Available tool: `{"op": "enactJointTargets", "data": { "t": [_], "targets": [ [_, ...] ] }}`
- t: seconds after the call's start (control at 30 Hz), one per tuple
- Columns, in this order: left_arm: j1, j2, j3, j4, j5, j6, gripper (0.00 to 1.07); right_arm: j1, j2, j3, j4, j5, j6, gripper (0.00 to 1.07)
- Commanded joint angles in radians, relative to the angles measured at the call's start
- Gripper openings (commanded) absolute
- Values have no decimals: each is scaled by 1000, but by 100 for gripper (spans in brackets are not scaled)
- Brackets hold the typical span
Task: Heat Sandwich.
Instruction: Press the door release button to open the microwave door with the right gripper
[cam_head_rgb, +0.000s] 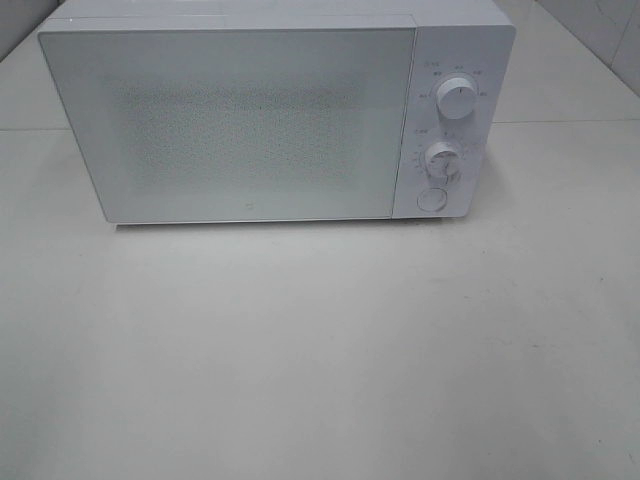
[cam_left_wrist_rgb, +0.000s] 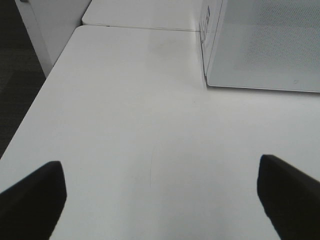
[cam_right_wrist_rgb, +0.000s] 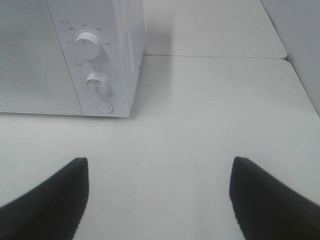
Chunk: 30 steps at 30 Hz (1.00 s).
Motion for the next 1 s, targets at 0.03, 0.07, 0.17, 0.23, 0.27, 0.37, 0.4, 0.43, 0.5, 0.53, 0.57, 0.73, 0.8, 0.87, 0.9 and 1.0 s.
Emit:
{"op": "enactJointTargets", "data": {
  "t": [0.03,0.07,0.17,0.23,0.27,0.37,0.4,0.43,0.5,0.53,0.57,0.73,0.8,0.87,0.9,1.0],
  "targets": [
    [2,-26,3,0,-5,1,98,-6,32,-6,2,-50,10,76],
    [2,-26,3,0,-5,1,98,-6,48,-6,2,-65,10,76],
    [2,-26,3,0,-5,1,98,-6,92,-6,2,-110,10,76],
    [2,-26,3,0,-5,1,98,-6,120,-6,2,-147,10,76],
    [2,-26,3,0,-5,1,98,-6,149,-6,2,-181,10,76],
    [2,-26,3,0,-5,1,98,-6,181,-6,2,-217,10,76],
    [2,-26,3,0,-5,1,98,-6,216,-6,2,-256,10,76],
    [2,-26,3,0,-5,1,98,-6,230,-6,2,-276,10,76],
    [2,-26,3,0,-5,1,98,-6,248,-6,2,-295,10,76],
    [2,-26,3,0,-5,1,98,-6,266,-6,2,-314,10,76],
    [2,-26,3,0,-5,1,98,-6,298,-6,2,-351,10,76],
    [2,-26,3,0,-5,1,98,-6,383,-6,2,-442,10,76],
    [2,-26,3,0,-5,1,98,-6,397,-6,2,-462,10,76],
    [2,-26,3,0,-5,1,98,-6,447,-6,2,-520,10,76],
    [2,-26,3,0,-5,1,98,-6,464,-6,2,-542,10,76],
    [2,-26,3,0,-5,1,98,-6,510,-6,2,-604,15,76]
  ]
}}
